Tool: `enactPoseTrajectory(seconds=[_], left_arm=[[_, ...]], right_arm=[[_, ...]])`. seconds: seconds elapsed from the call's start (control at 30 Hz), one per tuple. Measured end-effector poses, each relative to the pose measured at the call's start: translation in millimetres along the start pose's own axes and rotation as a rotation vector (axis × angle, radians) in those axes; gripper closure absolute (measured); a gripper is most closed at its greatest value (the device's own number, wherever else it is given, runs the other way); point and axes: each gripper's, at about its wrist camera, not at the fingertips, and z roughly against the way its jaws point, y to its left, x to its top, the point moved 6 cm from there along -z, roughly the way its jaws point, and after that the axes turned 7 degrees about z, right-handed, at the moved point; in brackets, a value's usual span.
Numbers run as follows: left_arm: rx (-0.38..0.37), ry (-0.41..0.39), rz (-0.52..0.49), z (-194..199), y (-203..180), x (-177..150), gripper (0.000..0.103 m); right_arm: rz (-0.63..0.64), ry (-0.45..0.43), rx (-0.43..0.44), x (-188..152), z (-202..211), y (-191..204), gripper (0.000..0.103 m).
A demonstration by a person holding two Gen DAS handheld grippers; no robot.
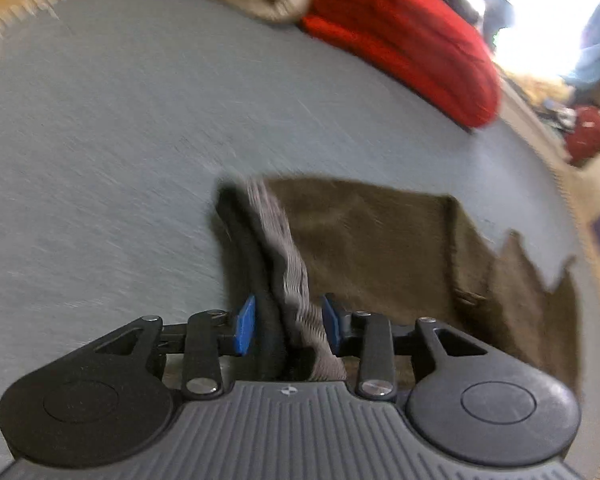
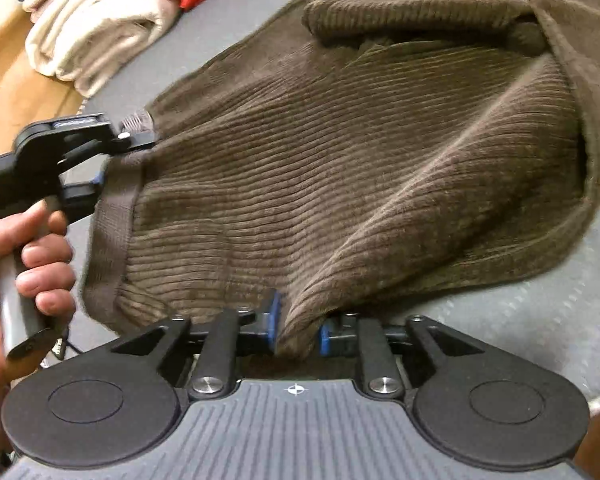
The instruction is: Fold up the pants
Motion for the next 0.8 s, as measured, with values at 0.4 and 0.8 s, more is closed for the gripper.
enactPoseTrajectory(seconds=[0.4,0.8], left_arm=[[-0.229,-0.158,-0.350,45.5,-134.7,-149.2,0.028],[-0.185,0.155,-0.353,33.7,-122.7,-210.0,0.065]], right_arm=[[0.229,-0.369,-0.106,87.5,171.3,-97.6,0.078],[0.437,-0.476,-0.326,185.4,202.0,-204.2,0.066]])
